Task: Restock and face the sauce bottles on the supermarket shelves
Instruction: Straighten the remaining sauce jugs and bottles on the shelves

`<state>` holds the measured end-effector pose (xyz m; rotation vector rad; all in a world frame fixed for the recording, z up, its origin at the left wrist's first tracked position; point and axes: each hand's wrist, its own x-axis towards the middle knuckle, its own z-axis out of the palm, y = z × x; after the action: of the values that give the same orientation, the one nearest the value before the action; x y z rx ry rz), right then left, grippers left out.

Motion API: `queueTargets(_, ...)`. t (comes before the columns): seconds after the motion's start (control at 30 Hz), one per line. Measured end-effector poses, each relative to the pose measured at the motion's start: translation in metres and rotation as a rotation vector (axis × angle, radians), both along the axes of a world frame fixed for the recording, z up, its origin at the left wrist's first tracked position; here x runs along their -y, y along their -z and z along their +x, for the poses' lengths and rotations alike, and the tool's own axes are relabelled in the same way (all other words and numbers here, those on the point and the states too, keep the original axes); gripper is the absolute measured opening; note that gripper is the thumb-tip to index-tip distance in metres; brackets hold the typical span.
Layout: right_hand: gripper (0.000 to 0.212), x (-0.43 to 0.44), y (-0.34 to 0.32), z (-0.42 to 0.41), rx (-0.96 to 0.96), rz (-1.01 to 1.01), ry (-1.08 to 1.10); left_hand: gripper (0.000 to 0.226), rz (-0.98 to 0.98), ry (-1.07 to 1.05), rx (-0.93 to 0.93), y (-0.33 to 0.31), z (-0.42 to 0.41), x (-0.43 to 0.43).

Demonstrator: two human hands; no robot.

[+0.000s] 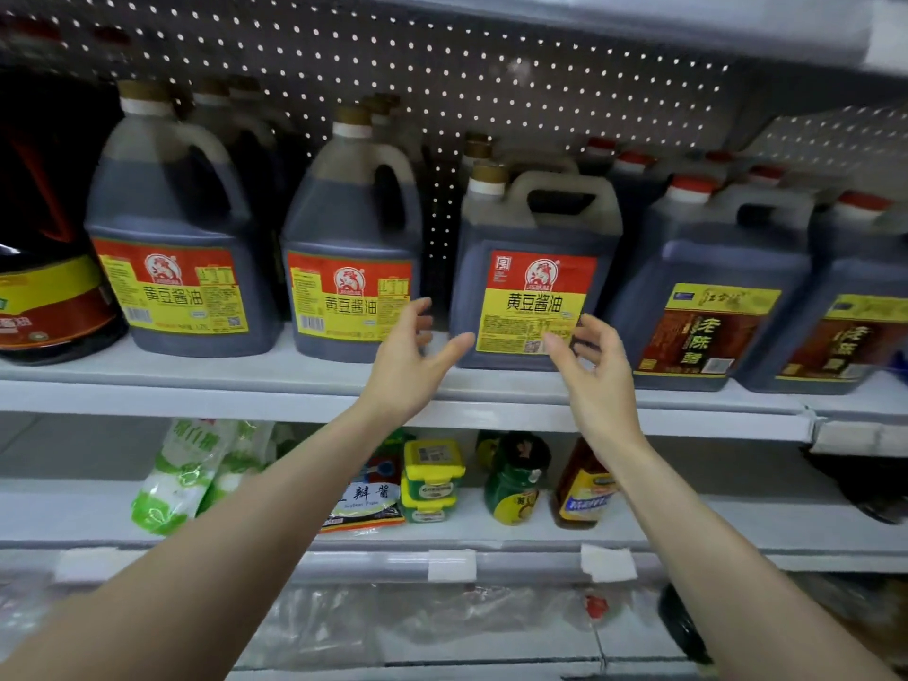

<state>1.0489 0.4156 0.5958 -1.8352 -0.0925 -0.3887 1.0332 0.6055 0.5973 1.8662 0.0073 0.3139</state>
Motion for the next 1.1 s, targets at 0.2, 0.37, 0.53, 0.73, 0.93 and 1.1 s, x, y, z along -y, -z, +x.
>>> queueTargets(0.2, 0.066, 0.019, 0.008, 0.016, -0.017, -0.016, -0.045, 0.086, -0.056, -0.012, -0.012, 0.009, 0.021, 0.029)
queueTargets(0.37, 0.077, 0.032, 0.019, 0.035, -0.079, 0.046, -0.197, 0.11, -0.055, -0.033, -0.022, 0.014, 0.032, 0.037)
queueTargets(0.53, 0.107, 0.03, 0.024, 0.052, -0.112, 0.011, -0.243, 0.11, -0.042, -0.02, -0.018, 0.019, 0.043, 0.033)
queueTargets(0.73, 0.082, 0.028, 0.026, 0.064, -0.102, -0.032, -0.223, 0.063, -0.027, -0.017, 0.005, 0.02, 0.046, 0.035)
queueTargets(0.93, 0.065, 0.029, 0.029, 0.066, -0.078, -0.107, -0.174, 0.062, -0.023, -0.008, 0.032, 0.027, 0.054, 0.03)
queueTargets(1.1, 0.066, 0.028, 0.029, 0.067, -0.084, -0.144, -0.147, 0.064, -0.018, 0.0, 0.036, 0.029, 0.058, 0.027)
